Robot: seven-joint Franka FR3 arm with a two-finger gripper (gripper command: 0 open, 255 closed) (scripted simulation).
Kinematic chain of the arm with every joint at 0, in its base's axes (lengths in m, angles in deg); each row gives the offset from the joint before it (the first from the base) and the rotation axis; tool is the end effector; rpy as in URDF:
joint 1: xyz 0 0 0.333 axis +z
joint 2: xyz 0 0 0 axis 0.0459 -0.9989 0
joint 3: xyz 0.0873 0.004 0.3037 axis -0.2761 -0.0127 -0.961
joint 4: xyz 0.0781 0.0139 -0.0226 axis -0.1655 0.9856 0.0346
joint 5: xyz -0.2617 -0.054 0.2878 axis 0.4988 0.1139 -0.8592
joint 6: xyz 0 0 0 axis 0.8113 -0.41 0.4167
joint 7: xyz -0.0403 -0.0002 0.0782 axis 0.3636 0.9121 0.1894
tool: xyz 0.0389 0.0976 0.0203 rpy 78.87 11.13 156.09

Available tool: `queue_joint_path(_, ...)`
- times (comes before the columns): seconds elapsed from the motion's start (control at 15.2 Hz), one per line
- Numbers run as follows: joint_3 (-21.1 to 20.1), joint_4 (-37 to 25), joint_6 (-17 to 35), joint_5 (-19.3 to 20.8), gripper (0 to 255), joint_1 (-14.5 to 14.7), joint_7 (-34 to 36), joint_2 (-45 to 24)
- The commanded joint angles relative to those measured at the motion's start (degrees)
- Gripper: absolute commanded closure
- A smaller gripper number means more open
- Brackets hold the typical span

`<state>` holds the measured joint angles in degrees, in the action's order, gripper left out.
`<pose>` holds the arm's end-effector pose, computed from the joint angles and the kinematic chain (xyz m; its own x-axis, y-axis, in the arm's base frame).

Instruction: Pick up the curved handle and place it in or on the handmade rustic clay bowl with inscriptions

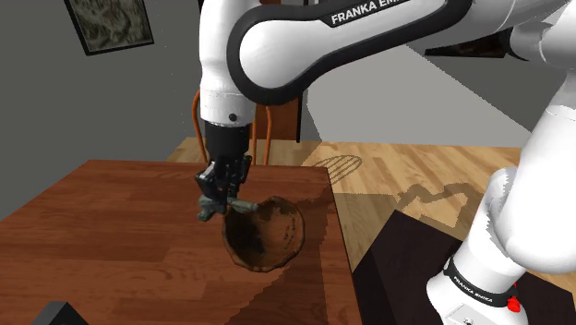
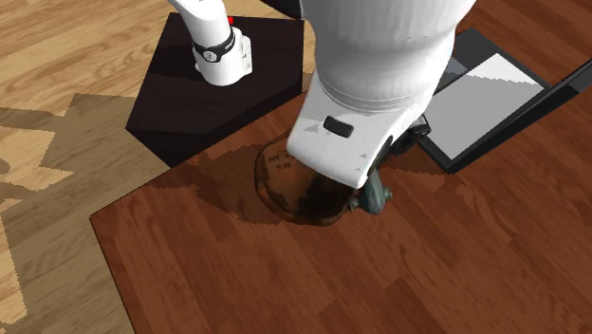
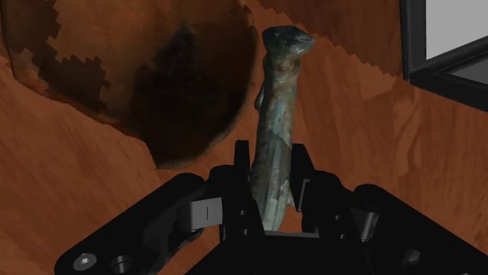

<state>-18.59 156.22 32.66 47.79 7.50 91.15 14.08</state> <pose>0.4616 0.3445 0.4843 0.9582 0.2856 0.0162 0.2831 -0.9386 -0.1971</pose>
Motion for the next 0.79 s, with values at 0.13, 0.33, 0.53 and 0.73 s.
queue_joint_path(0.13,2.63,7.79,-0.32,-3.81,255,-2.57,-6.80,7.49)
queue_joint_path(0.33,4.42,12.02,-0.18,-5.28,255,-3.51,-10.40,11.05)
queue_joint_path(0.53,4.26,13.72,2.12,-5.35,255,-3.41,-10.71,10.41)
queue_joint_path(0.73,4.07,15.30,4.43,-5.40,255,-3.33,-11.00,9.64)
